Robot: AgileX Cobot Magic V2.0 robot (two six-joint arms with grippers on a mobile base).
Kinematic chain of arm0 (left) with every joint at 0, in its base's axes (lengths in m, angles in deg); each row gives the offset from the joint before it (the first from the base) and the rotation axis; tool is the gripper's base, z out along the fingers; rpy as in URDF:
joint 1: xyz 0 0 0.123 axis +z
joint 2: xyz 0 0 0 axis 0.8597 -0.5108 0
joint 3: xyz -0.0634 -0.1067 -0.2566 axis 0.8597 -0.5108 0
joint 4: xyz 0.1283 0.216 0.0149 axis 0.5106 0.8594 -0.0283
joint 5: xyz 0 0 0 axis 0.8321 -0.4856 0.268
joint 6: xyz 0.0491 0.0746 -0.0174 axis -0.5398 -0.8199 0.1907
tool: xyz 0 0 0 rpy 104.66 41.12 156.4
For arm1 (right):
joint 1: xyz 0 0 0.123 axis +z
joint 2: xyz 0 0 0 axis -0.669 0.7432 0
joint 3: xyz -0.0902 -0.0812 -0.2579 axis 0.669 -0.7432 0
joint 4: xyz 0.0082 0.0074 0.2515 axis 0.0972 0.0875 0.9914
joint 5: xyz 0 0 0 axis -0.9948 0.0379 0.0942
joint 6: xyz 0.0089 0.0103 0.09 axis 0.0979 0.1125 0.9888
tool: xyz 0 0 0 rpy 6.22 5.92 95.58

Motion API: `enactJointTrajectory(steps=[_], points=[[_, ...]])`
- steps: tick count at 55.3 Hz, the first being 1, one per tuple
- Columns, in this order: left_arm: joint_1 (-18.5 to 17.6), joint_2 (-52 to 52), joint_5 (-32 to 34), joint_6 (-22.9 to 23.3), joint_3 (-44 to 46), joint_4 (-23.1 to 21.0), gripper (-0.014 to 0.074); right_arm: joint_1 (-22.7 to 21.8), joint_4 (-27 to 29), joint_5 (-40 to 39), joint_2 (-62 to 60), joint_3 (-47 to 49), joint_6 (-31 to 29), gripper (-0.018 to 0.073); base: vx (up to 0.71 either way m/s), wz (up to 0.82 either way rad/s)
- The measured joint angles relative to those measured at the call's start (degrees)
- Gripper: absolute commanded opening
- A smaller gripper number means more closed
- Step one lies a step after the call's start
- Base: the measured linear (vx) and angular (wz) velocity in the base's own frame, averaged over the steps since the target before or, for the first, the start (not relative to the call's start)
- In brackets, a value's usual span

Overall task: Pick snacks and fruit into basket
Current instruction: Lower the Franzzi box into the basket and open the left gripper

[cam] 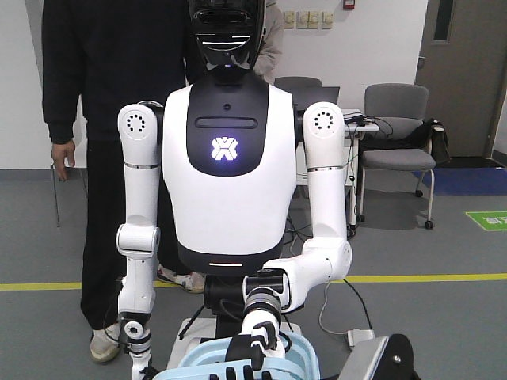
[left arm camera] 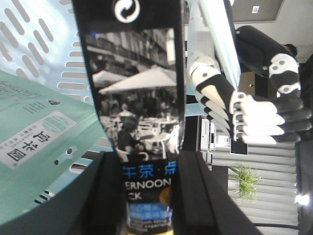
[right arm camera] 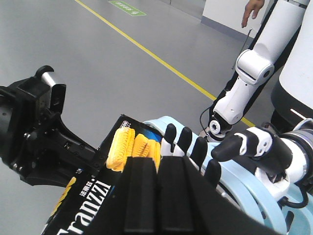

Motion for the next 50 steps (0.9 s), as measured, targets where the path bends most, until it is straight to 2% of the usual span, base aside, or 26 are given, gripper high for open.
enactJointTrajectory(steps=[18,30,38,46,47,50], points=[[0.0,-0.07,-0.61,0.44,4.7,0.56,0.0014,0.0,0.0,0.0,0.0,0.0,0.0,-0.0008,0.0,0.0],[0.0,-0.2,-1.81,0.49,6.58,1.96,0.007,0.0,0.0,0.06,-0.05,0.0,0.0,-0.0008,0.0,0.0],[0.0,-0.54,-2.0,0.49,7.15,3.43,0.0196,0.0,0.0,0.01,-0.05,0.0,0.0,-0.0008,0.0,0.0],[0.0,-0.55,-2.06,0.43,7.47,4.88,0.0407,0.0,0.0,-0.16,-0.05,0.0,0.0,-0.0008,0.0,0.0],[0.0,-0.55,0.62,-1.2,7.58,12.05,-0.0013,0.0,0.0,-0.25,-0.05,0.0,0.55,-0.0008,0.0,0.0],[0.0,-0.55,0.62,-2.12,7.58,14.68,-0.0011,0.0,0.0,-0.25,-0.05,0.0,0.71,-0.0008,0.0,0.0]])
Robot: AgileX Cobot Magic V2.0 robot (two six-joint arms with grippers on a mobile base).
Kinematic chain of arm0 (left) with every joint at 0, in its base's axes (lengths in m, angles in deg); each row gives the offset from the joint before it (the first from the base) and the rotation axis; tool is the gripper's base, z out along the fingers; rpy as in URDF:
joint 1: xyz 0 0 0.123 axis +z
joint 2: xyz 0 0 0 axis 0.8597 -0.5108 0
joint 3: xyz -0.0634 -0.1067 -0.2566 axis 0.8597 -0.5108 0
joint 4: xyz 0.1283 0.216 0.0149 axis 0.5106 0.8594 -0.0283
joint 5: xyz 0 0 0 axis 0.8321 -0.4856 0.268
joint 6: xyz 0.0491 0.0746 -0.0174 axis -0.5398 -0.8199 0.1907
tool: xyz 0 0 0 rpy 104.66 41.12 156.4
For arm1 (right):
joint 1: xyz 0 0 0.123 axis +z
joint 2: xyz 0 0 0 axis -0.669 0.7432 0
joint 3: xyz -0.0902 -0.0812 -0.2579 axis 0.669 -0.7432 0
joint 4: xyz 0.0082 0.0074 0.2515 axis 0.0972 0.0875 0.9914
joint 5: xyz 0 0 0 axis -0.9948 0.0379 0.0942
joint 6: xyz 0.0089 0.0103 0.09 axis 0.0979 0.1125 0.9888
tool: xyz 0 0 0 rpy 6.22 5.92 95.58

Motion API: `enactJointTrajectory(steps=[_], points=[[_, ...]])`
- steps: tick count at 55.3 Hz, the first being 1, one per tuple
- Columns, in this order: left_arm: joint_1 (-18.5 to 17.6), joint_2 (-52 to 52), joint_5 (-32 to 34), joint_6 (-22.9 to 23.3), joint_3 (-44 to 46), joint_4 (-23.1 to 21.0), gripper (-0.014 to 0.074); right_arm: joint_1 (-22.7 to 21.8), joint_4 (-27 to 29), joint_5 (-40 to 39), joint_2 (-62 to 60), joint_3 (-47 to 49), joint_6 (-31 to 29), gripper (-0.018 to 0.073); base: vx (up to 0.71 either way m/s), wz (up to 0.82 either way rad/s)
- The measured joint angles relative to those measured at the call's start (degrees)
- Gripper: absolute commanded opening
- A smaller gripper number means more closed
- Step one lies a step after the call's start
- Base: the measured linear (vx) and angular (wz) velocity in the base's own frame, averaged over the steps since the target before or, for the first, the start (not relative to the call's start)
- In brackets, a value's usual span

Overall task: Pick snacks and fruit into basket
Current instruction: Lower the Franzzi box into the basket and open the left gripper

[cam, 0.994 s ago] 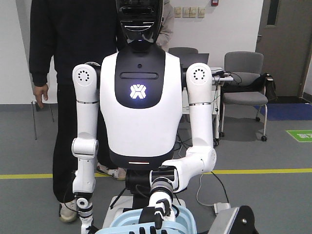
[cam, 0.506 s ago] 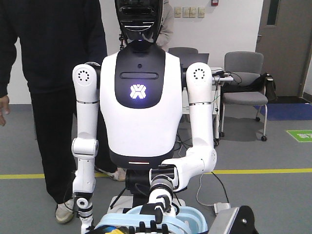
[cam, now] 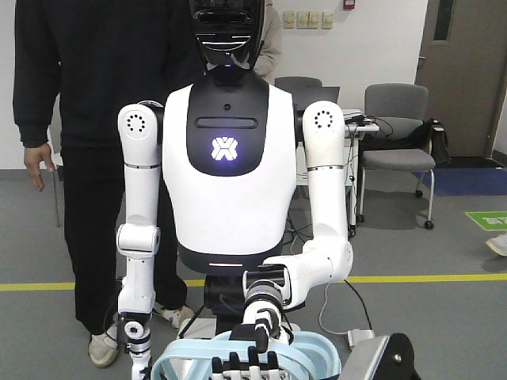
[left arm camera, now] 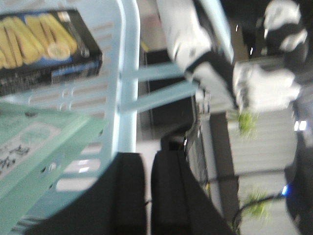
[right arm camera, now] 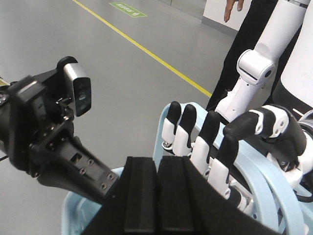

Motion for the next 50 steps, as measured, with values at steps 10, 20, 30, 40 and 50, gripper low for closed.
enactJointTrajectory(steps=[10,20,30,40,50], points=[[0.0,0.91,-0.02,-5.72,0.09,4.5,-0.0003,0.0,0.0,0.0,0.0,0.0,0.24,-0.0008,0.0,0.0],[0.0,5.79,-2.03,-12.3,3.67,6.52,-0.0003,0.0,0.0,0.0,-0.12,0.0,0.36,-0.0008,0.0,0.0],[0.0,14.2,-17.45,-16.49,9.89,15.73,-0.0001,0.0,0.0,0.25,-2.17,0.0,0.42,-0.0008,0.0,0.0],[0.0,25.68,-35.48,-17.46,13.64,29.15,-0.0001,0.0,0.0,4.47,-5.57,0.0,0.88,-0.0008,0.0,0.0],[0.0,38.53,-46.35,-17.07,13.78,37.9,-0.0001,0.0,0.17,12.48,-9.48,0.0,5.0,-0.0008,0.0,0.0]])
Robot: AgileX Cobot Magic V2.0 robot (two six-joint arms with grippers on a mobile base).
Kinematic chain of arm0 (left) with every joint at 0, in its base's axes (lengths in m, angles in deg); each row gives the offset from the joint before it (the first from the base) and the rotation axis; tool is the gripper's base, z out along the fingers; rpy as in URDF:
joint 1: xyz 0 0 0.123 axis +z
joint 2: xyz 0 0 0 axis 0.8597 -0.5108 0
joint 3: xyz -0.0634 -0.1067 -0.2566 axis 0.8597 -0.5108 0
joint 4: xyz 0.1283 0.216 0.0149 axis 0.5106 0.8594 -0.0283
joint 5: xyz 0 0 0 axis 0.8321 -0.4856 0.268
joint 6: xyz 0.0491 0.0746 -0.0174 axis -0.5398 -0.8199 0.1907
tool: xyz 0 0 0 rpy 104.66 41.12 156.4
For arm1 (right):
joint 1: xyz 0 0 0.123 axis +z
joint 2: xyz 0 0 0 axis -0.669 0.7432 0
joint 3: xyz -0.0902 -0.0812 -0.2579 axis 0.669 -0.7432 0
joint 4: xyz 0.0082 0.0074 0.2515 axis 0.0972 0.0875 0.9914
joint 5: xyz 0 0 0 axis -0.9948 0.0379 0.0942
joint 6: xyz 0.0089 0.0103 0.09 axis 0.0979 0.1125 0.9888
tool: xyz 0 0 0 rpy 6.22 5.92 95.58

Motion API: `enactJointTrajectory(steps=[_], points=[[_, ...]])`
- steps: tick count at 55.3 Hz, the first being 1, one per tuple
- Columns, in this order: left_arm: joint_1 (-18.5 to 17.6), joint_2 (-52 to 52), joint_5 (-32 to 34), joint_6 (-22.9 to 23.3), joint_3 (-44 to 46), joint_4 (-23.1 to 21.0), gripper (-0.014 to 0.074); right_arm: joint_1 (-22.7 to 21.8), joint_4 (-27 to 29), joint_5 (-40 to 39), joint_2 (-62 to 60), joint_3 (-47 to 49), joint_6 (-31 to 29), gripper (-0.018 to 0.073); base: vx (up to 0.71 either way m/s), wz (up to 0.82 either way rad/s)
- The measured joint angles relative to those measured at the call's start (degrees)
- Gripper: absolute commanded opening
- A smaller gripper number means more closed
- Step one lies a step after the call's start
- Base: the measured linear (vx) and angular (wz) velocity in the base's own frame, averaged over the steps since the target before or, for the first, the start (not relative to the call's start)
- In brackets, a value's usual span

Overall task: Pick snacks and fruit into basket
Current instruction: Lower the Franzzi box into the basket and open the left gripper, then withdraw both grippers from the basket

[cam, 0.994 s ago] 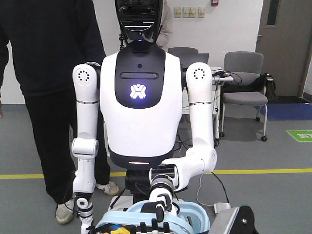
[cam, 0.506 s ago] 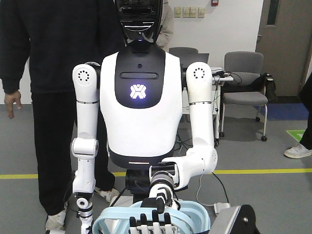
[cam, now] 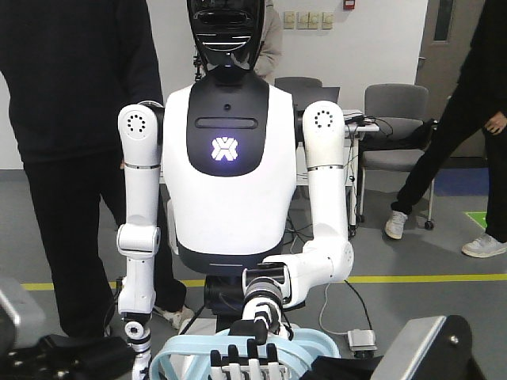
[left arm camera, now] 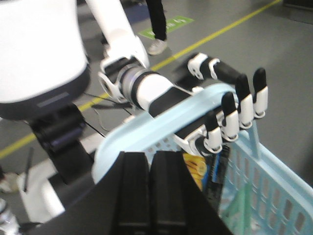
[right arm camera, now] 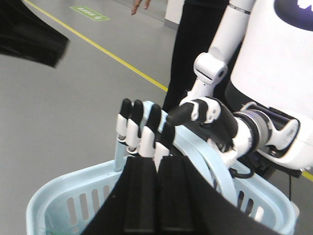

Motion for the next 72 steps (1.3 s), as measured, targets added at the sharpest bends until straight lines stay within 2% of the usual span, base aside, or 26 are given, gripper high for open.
enactJointTrajectory(steps=[7,12,19,27,31,41,72], points=[[0.0,9.82,-3.98,0.29,-0.87,4.71,-0.0001,0.0,0.24,5.2,-2.49,0.0,3.37,-0.0007,0.0,0.0],[0.0,16.05,-8.28,1.93,-3.39,5.57,-0.0001,0.0,0.44,7.51,-4.15,0.0,3.8,-0.0007,0.0,0.0],[0.0,24.27,-12.92,6.4,-9.59,5.58,-0.0001,0.0,0.63,8.79,-6.26,-0.34,4.0,-0.0007,0.0,0.0],[0.0,30.02,-13.25,13.02,-15.42,5.58,-0.0001,0.0,0.85,8.86,-9.09,-3.67,4.8,-0.0007,0.0,0.0],[0.0,31.02,-13.3,14.67,-16.29,5.58,-0.0001,0.0,0.85,8.49,-10.48,-6.13,5.78,-0.0007,0.0,0.0],[0.0,31.17,-13.27,15.37,-16.3,5.58,0.0,0.0,0.85,7.26,-12.44,-10.37,6.91,-0.0007,0.0,0.0],[0.0,31.17,-13.25,15.5,-16.34,5.58,0.0,0.0,0.85,7.65,-12.44,-10.7,6.91,-0.0007,0.0,0.0]])
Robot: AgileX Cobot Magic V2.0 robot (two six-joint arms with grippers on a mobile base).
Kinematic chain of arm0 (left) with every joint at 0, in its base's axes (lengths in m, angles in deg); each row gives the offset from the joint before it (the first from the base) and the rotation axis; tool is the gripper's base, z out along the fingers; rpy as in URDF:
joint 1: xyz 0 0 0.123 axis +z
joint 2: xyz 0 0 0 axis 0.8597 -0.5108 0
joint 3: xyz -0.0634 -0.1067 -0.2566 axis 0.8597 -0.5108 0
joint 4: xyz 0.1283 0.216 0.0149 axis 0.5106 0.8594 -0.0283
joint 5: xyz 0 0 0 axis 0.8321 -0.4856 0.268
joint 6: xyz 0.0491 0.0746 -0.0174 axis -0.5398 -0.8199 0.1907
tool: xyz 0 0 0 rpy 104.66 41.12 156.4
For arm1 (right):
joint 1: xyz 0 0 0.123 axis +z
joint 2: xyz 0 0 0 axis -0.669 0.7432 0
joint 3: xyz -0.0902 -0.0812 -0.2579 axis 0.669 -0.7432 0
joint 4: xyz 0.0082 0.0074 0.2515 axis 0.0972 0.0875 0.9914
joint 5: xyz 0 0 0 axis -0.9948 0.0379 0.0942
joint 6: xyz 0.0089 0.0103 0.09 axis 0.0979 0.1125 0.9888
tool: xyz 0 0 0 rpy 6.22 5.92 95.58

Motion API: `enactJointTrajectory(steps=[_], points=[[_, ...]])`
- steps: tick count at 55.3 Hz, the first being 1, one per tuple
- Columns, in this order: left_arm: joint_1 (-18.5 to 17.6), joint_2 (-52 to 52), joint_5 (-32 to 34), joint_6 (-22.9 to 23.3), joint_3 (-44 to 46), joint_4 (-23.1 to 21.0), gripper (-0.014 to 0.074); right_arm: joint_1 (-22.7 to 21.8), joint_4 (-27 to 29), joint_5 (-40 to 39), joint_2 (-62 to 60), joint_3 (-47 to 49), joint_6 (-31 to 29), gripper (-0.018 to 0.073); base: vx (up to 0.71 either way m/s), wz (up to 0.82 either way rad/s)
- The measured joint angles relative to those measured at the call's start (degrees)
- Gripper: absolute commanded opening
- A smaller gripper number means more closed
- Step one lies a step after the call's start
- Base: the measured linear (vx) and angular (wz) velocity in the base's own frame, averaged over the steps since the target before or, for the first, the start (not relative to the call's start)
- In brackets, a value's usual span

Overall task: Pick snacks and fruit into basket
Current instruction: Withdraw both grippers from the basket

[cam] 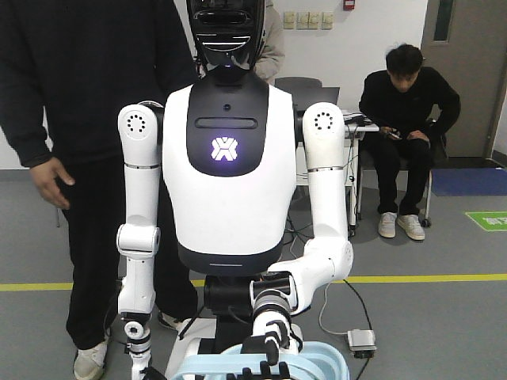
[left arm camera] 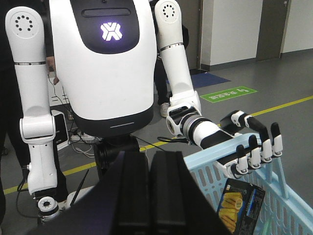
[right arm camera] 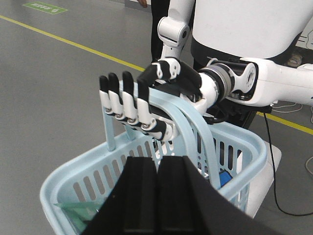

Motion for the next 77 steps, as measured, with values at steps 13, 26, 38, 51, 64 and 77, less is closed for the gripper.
enactJointTrajectory(steps=[13,26,38,51,64,77], points=[[0.0,0.0,0.0,0.05,0.0,0.0,0.0,0.0,0.0,0.0,0.0,0.0,0.02,-0.0007,-0.02,-0.05],[0.0,0.0,0.0,0.05,0.0,0.0,0.0,0.0,0.0,0.12,0.0,0.0,0.02,-0.0007,-0.09,-0.13],[0.0,0.0,0.0,0.05,0.0,0.0,0.0,0.0,0.0,0.26,0.0,0.0,0.02,-0.0007,-0.18,-0.05],[0.0,0.0,0.0,0.05,-0.13,0.0,0.0,0.0,0.0,0.39,0.0,0.0,0.02,-0.0007,-0.24,-0.03],[0.0,0.0,0.0,0.05,-0.23,0.0,0.0,0.0,0.0,0.39,0.0,0.0,0.02,-0.0007,-0.33,0.11],[0.0,0.0,0.0,0.05,-0.23,0.0,0.0,0.0,0.0,0.39,0.0,0.0,0.02,-0.0007,-0.38,0.31]])
